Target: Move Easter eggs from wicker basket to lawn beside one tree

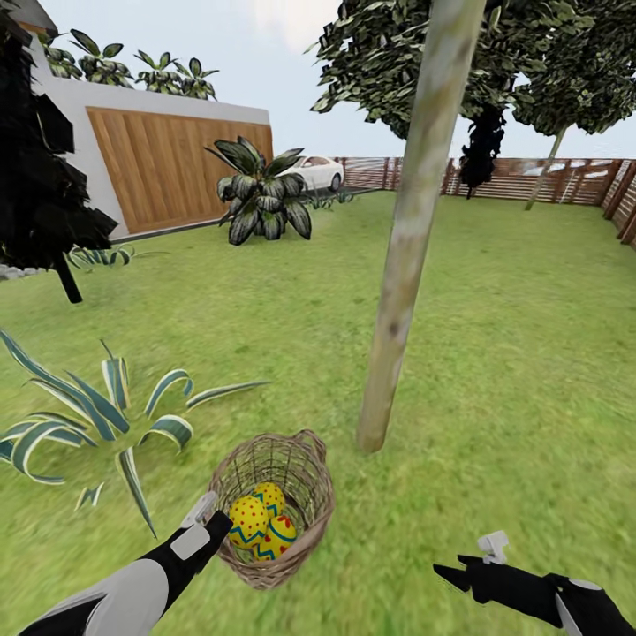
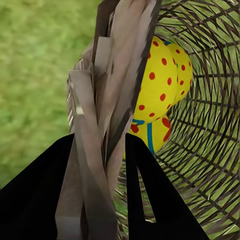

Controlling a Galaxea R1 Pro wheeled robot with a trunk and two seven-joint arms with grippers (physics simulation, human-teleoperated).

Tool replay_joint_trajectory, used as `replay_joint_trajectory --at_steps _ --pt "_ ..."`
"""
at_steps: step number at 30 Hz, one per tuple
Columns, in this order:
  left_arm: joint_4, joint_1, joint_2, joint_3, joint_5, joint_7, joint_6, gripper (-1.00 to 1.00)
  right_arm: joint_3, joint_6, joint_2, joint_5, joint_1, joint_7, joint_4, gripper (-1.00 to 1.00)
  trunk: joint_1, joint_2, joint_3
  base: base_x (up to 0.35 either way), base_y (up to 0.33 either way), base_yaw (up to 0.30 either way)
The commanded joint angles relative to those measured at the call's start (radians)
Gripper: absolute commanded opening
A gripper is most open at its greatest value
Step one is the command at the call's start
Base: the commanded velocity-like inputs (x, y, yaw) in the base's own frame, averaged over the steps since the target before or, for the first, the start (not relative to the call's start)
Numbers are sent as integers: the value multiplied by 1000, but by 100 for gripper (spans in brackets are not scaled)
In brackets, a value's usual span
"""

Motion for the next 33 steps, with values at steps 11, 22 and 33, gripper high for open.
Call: replay_joint_trajectory --at_steps 11,22,33 --pt "-3 -1 -1 8 -3 5 3 -100 -7 7 1 7 -1 -1 -2 100 1 -2 -1 236 -240 175" --pt "-3 -1 0 10 -3 5 3 -100 -8 5 1 7 -1 -2 8 100 1 -2 -1 223 -255 122" --pt "-3 -1 0 10 -3 5 3 -100 -8 4 1 7 -1 -5 0 100 1 -2 -1 204 -255 62"
